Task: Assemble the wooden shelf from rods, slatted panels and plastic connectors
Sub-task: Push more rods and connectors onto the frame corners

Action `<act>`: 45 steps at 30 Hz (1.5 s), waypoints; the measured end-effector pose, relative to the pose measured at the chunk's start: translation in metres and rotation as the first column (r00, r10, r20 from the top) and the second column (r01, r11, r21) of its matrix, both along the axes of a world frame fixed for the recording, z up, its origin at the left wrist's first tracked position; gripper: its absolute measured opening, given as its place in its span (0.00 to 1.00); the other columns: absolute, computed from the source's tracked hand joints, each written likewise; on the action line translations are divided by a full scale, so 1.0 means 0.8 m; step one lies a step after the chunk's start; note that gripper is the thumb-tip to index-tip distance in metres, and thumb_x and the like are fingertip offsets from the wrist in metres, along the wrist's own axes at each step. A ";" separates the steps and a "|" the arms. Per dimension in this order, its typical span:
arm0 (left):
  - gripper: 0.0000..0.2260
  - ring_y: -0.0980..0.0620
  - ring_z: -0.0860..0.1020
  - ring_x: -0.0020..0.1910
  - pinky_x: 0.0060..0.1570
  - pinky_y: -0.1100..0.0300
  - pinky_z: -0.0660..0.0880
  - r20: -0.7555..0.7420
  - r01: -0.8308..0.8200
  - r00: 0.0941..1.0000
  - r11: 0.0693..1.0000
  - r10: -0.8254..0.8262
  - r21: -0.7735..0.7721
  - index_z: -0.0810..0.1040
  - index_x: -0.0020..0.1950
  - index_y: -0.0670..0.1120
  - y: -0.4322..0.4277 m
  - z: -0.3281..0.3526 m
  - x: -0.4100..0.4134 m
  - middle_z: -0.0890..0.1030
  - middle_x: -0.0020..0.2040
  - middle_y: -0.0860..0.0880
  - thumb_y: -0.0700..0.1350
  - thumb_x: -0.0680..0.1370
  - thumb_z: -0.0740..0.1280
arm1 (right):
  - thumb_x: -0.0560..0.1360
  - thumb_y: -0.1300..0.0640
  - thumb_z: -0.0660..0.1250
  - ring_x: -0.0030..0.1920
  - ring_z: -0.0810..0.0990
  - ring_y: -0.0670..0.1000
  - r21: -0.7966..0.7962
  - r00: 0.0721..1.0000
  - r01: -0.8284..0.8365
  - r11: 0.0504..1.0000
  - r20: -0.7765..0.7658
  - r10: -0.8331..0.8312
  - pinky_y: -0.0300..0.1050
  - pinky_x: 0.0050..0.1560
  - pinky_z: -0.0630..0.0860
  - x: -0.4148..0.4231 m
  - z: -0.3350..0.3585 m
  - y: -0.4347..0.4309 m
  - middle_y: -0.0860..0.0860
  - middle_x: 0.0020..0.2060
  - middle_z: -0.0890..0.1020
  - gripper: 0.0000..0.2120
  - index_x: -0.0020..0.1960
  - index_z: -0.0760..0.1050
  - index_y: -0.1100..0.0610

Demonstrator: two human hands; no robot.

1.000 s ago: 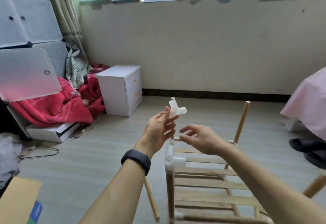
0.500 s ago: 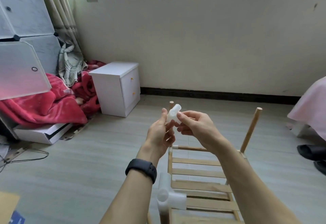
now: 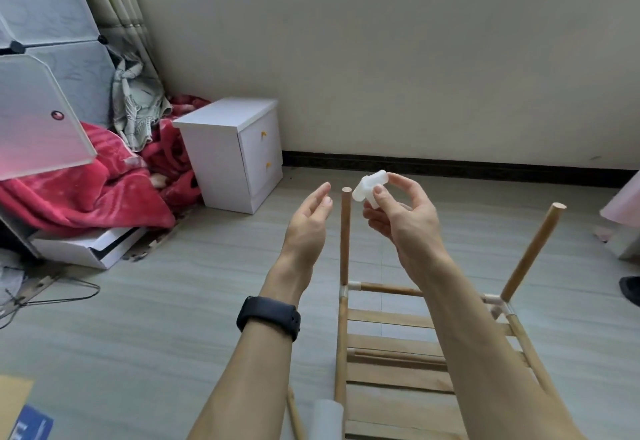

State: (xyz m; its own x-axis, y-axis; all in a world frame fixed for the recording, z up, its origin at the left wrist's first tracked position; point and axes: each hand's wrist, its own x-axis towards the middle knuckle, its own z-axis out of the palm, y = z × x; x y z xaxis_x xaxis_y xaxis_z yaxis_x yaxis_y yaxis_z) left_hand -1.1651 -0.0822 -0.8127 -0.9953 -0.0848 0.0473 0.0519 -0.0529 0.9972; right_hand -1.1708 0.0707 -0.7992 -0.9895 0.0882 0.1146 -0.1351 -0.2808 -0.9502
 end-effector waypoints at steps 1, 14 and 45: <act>0.17 0.58 0.67 0.74 0.75 0.49 0.64 0.001 0.012 1.000 1.000 -0.012 -0.010 0.71 0.75 0.59 0.001 0.000 -0.004 0.70 0.75 0.59 0.51 0.85 0.59 | 0.79 0.54 0.71 0.43 0.87 0.52 -0.010 1.000 0.008 1.000 0.005 -0.008 0.42 0.44 0.81 -0.005 -0.003 -0.004 0.53 0.42 0.88 0.13 0.62 0.76 0.47; 0.17 0.67 0.77 0.61 0.61 0.56 0.68 -0.016 0.070 0.997 0.997 -0.070 -0.019 0.81 0.60 0.65 0.016 -0.005 -0.034 0.83 0.58 0.64 0.55 0.87 0.52 | 0.77 0.45 0.73 0.38 0.87 0.51 0.222 0.972 0.227 0.948 -0.104 -0.209 0.54 0.45 0.85 -0.042 -0.012 -0.040 0.52 0.39 0.87 0.08 0.52 0.78 0.48; 0.29 0.57 0.81 0.56 0.49 0.65 0.74 0.015 -0.098 0.995 0.990 0.100 -0.101 0.82 0.60 0.53 0.030 -0.009 -0.029 0.85 0.54 0.54 0.73 0.76 0.57 | 0.84 0.51 0.64 0.36 0.85 0.46 0.074 0.999 0.022 0.997 0.042 -0.026 0.35 0.34 0.77 -0.041 -0.023 -0.033 0.45 0.40 0.86 0.08 0.53 0.82 0.48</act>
